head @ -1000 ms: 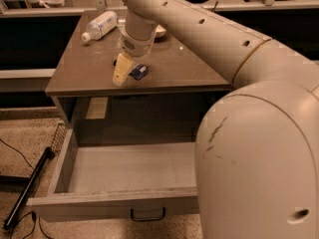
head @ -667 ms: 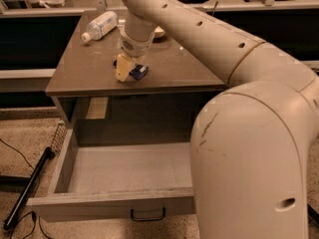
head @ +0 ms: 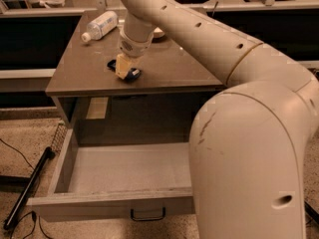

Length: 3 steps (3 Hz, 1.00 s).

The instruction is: Place rxbar blueberry into top drawer

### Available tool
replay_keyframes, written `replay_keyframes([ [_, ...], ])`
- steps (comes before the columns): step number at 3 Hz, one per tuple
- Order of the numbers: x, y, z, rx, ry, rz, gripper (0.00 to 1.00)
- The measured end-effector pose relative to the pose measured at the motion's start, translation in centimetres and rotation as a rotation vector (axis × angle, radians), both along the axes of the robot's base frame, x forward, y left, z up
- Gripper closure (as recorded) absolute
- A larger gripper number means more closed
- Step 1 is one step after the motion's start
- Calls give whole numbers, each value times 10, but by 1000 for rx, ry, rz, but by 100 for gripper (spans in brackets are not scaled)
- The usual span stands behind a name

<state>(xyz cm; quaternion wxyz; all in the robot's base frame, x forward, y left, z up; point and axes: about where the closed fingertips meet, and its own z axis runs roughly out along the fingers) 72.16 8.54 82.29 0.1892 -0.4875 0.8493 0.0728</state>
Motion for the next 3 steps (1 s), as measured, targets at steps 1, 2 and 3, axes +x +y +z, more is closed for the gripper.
replay_keyframes([
  [1,0,0,1,0,0,0,100],
  [2,-15,-18,11,16,-35,74,100],
  [3,-69,-38,43,113,-96,216,100],
])
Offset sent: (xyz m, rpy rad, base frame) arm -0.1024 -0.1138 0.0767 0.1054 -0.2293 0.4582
